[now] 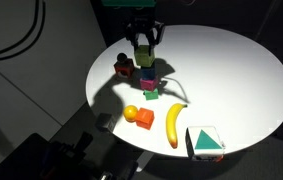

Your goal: Put the green block on the blue block

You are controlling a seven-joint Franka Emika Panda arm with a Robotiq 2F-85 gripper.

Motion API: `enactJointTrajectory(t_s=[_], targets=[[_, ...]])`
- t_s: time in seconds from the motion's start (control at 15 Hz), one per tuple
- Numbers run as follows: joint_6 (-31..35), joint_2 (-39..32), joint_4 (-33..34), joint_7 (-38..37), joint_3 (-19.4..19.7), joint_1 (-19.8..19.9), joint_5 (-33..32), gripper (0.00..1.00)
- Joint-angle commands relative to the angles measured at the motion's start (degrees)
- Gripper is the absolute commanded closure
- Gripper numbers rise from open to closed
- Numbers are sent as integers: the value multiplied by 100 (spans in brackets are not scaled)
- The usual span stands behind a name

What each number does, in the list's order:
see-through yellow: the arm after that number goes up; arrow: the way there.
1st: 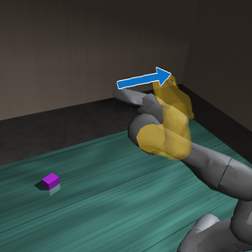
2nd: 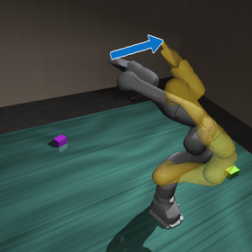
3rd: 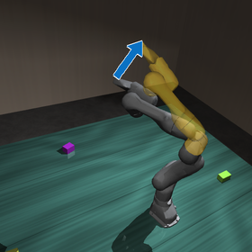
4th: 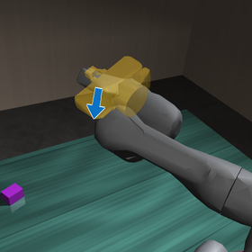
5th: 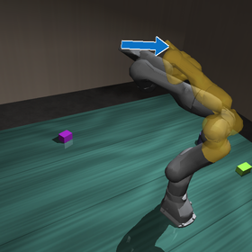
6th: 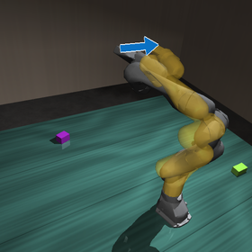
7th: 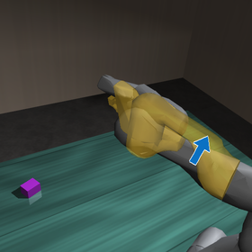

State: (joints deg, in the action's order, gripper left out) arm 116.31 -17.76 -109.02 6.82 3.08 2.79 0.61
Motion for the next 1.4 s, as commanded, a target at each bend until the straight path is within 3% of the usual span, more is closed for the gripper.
enactJointTrajectory(t_s=[0.0, 0.73, 0.8, 0.87, 1.0, 1.2, 1.33], targets=[[-211, -126, 255, -121, -48, 44, 67, 69], [-261, -226, 334, -230, -37, 41, 44, 69], [-268, -227, 333, -236, -36, 42, 47, 66], [-275, -228, 333, -238, -37, 43, 49, 60], [-297, -225, 332, -237, -37, 47, 57, 22], [-335, -217, 329, -245, -35, 48, 58, 2], [-352, -210, 325, -250, -35, 47, 56, 0]])
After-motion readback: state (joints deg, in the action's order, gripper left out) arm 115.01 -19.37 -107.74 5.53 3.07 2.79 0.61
